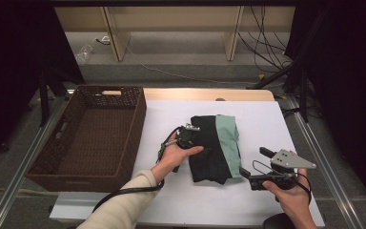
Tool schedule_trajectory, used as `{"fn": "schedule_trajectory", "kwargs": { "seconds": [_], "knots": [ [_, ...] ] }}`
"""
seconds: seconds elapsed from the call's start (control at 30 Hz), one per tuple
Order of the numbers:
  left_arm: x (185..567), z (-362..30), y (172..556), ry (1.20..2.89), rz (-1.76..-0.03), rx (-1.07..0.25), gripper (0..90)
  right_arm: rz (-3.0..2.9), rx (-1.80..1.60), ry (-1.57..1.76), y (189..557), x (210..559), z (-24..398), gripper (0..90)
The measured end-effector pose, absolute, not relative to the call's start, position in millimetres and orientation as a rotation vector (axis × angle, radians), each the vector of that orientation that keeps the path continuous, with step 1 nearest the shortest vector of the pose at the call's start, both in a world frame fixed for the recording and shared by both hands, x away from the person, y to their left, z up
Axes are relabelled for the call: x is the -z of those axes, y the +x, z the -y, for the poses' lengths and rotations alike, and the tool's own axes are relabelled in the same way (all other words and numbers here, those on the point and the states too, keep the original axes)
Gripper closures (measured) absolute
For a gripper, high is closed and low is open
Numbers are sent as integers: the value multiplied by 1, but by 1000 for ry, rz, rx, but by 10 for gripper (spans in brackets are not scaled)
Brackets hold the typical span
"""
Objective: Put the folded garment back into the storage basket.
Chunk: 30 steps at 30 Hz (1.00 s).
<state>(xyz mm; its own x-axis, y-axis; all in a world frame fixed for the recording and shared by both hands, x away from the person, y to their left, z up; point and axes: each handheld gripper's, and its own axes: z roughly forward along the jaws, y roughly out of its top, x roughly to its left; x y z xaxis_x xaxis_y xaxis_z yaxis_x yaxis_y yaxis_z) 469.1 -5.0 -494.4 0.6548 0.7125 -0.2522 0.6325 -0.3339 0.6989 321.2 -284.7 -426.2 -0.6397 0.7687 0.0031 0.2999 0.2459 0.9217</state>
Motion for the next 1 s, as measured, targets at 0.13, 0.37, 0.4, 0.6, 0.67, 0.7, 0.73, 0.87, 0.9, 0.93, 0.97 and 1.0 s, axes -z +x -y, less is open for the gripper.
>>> {"fn": "schedule_trajectory", "kwargs": {
  "seconds": [0.13,0.37,0.4,0.6,0.67,0.7,0.73,0.87,0.9,0.93,0.97,1.0],
  "knots": [
    [495,16,468,2108,-1007,-196,22,-2073,-1376,969,321,426,284,3],
    [497,25,459,2114,-1004,-305,114,-2086,-1374,962,321,426,283,4],
    [497,26,458,2103,-1011,-313,137,-2087,-1375,960,321,426,283,4],
    [494,33,451,2090,-1045,-315,286,-2095,-1380,953,322,426,282,4],
    [493,34,452,2087,-1055,-300,312,-2097,-1381,951,322,426,281,5],
    [492,33,452,2087,-1058,-292,322,-2098,-1381,951,322,426,282,5],
    [491,32,454,2087,-1063,-273,334,-2099,-1382,950,322,426,282,5],
    [489,29,459,2069,-1077,-207,414,-2102,-1386,948,322,427,282,6],
    [489,26,462,2052,-1085,-167,446,-2104,-1387,946,322,427,282,7],
    [489,25,464,2052,-1087,-149,459,-2106,-1387,945,322,426,282,8],
    [488,25,465,2051,-1087,-136,487,-2107,-1389,944,322,427,282,8],
    [488,25,465,2051,-1087,-136,521,-2108,-1390,944,322,427,282,10]
  ]
}}
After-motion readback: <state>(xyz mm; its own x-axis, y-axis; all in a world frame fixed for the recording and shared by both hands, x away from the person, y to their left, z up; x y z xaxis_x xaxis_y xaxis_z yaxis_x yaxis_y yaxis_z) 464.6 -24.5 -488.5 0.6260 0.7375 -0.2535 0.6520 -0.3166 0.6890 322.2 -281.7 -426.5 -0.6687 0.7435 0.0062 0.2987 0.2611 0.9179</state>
